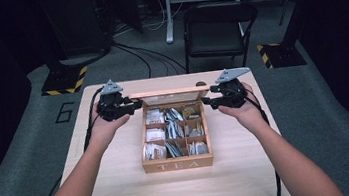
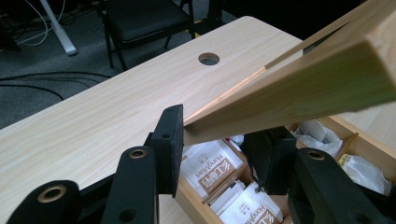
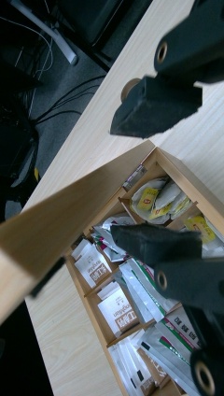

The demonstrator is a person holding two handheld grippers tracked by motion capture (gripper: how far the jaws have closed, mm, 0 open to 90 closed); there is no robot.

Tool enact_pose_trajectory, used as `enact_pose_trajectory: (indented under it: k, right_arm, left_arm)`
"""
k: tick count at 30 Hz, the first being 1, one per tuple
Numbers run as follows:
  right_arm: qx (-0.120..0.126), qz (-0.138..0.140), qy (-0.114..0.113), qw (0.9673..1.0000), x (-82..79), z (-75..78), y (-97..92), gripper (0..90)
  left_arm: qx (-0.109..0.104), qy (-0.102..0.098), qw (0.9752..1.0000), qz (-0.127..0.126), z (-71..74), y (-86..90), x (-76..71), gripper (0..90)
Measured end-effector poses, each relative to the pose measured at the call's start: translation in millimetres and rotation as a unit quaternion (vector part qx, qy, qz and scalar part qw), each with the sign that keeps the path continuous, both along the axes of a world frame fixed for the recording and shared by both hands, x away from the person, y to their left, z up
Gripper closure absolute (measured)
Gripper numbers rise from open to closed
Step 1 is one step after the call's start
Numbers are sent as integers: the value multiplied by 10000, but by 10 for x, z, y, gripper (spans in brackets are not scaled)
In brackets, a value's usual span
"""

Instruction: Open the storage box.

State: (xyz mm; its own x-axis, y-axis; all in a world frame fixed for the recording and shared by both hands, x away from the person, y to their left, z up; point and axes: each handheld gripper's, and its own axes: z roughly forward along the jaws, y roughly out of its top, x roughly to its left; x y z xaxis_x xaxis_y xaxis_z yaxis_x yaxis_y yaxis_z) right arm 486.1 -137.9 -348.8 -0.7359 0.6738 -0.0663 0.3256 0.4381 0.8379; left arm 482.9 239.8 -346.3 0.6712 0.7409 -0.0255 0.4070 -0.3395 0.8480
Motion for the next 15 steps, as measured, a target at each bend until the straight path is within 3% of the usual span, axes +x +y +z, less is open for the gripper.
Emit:
enact_pose_trajectory:
  k: [5,13,15]
  right_arm:
    - [75,-68,27,9999,69,-48,27,491]
    - [123,-170,-150,9997,167,-75,58,558]
    - [205,-170,-51,9996,180,-79,60,591]
  left_arm:
    - [-76,-13,9999,75,15,-6,45,585]
    - [-70,-1,10000,71,33,-4,83,588]
    - [-93,-5,9999,90,35,-6,95,589]
